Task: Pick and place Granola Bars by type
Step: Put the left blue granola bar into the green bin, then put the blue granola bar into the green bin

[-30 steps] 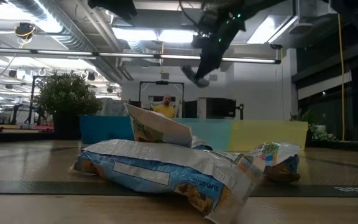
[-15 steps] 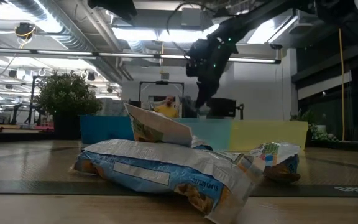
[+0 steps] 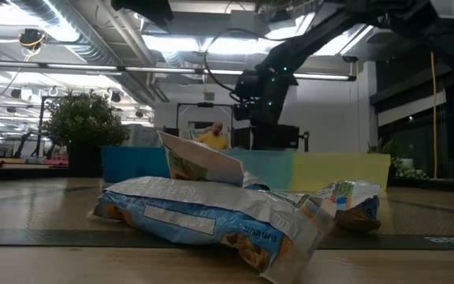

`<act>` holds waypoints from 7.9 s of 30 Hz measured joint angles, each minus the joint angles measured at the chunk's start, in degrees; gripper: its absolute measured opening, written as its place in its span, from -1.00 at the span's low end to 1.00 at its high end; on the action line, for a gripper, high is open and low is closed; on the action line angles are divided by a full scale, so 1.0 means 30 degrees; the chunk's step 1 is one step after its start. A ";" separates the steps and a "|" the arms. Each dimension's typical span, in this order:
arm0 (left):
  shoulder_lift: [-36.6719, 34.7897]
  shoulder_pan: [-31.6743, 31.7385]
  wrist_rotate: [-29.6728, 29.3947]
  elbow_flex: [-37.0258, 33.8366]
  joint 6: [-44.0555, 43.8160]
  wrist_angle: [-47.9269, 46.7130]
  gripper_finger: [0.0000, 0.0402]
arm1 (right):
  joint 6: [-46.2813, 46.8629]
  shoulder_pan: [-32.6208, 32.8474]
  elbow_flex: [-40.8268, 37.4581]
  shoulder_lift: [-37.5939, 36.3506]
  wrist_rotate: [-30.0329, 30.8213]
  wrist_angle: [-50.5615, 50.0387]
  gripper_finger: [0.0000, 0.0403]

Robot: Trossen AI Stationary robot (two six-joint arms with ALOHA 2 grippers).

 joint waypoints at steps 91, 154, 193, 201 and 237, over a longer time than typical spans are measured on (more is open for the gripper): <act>0.0000 0.0000 0.1763 -0.0011 0.3548 -0.0193 -0.31 | -0.8619 1.3834 0.0357 -0.0008 0.1206 -0.0645 0.42; -0.0007 0.0000 0.1668 -0.0011 0.4084 -0.0274 -0.31 | -0.2499 1.1473 0.1523 -0.2737 -0.2555 -0.4149 -0.90; 0.0000 0.0000 0.1712 -0.0011 0.4579 -0.0291 -0.31 | 0.1978 1.3000 -0.2619 -1.9506 -0.6928 0.5350 -0.88; 0.0000 0.0000 0.1705 -0.0011 0.4579 -0.0284 -0.31 | 0.2966 1.1618 -0.6862 -2.0914 -0.5503 0.8083 -0.88; 0.0000 0.0000 0.1581 -0.0011 0.3493 0.0051 -0.31 | 0.0208 0.0372 -0.2985 -0.8271 -0.2529 0.0289 -0.87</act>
